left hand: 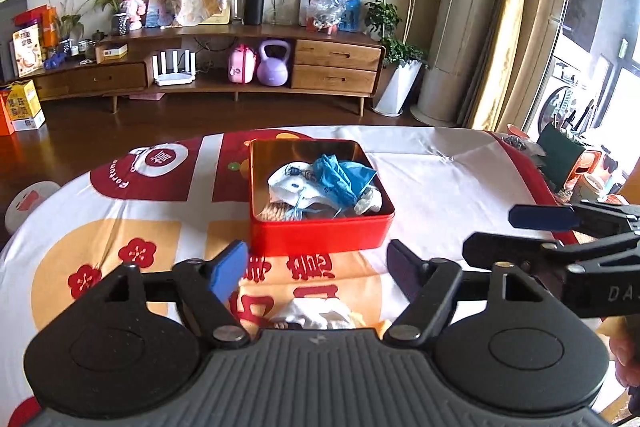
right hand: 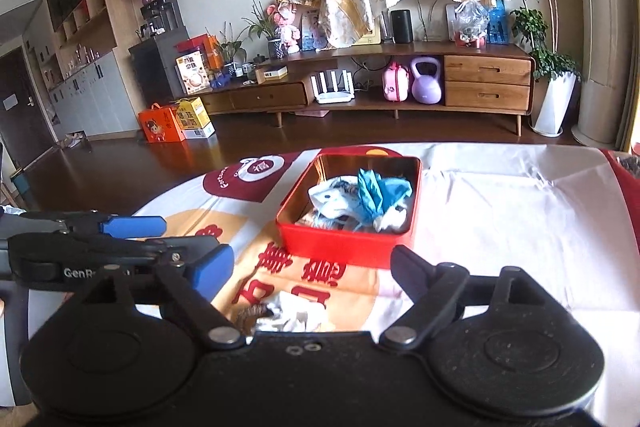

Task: Organize soft objects
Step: 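Move both grippers back toward the white cloth and yellow duck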

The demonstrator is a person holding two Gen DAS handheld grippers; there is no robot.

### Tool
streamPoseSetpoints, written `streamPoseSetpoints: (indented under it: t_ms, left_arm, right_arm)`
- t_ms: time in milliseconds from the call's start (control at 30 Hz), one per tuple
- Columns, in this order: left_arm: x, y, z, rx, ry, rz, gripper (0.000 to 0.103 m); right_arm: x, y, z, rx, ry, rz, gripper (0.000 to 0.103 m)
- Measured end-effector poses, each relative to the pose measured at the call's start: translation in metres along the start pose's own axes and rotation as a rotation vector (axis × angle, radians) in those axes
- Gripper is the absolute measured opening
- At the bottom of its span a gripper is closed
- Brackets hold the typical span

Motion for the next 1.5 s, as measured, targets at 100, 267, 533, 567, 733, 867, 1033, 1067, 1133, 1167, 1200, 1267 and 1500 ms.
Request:
streamPoseSetpoints:
  t_ms: [100, 267, 533, 567, 733, 867, 1033, 1067, 1133, 1167, 1200, 1267, 1500]
  left_arm:
    - [0.005, 0.009, 0.001, 0.005, -0.012, -0.001, 0.079]
    - [0.012, 0.025, 0.003, 0.009, -0.04, 0.009, 0.079]
    - [0.016, 0.046, 0.006, 0.032, -0.077, 0.018, 0.086]
    - [0.016, 0.049, 0.006, 0.035, -0.079, 0.015, 0.086]
    - [0.006, 0.065, 0.011, 0.04, -0.057, -0.027, 0.086]
    - [-0.005, 0.077, 0.017, 0.034, -0.024, -0.06, 0.086]
    - [-0.02, 0.091, 0.028, 0.016, 0.02, -0.107, 0.086]
    - [-0.022, 0.094, 0.029, 0.016, 0.028, -0.114, 0.086]
    - [-0.027, 0.098, 0.031, 0.014, 0.035, -0.126, 0.086]
    - [-0.029, 0.1, 0.032, 0.011, 0.039, -0.131, 0.086]
    - [-0.031, 0.102, 0.032, 0.009, 0.038, -0.135, 0.086]
    - [-0.035, 0.104, 0.032, 0.007, 0.041, -0.137, 0.086]
    - [-0.052, 0.107, 0.028, 0.021, 0.053, -0.142, 0.086]
  right_arm:
    - [0.005, 0.01, 0.002, -0.013, 0.006, 0.002, 0.09]
    - [0.011, 0.027, 0.005, -0.017, 0.026, 0.011, 0.099]
    - [0.01, 0.056, 0.011, -0.028, 0.037, -0.012, 0.103]
    - [0.009, 0.059, 0.013, -0.032, 0.035, -0.02, 0.103]
    - [0.004, 0.081, 0.017, -0.041, 0.042, -0.051, 0.103]
    - [-0.001, 0.093, 0.018, -0.028, 0.05, -0.075, 0.102]
    - [-0.011, 0.107, 0.017, -0.009, 0.06, -0.109, 0.101]
    - [-0.013, 0.11, 0.017, -0.006, 0.063, -0.118, 0.1]
    - [-0.018, 0.115, 0.017, 0.0, 0.063, -0.135, 0.1]
    - [-0.02, 0.117, 0.016, 0.002, 0.063, -0.14, 0.098]
    - [-0.022, 0.119, 0.016, 0.004, 0.06, -0.143, 0.095]
    - [-0.027, 0.123, 0.016, 0.007, 0.06, -0.154, 0.092]
    - [-0.048, 0.131, 0.024, 0.004, 0.069, -0.19, 0.081]
Point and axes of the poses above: each gripper's, at about its wrist camera, not at the fingertips, and x roughly against the way its jaws point, z to its right, y to its underside, the point moved 7 cm from there along -x, roughly the way its jaws point, and after that the axes turned 15 degrees about -x, right-handed, at the moved point
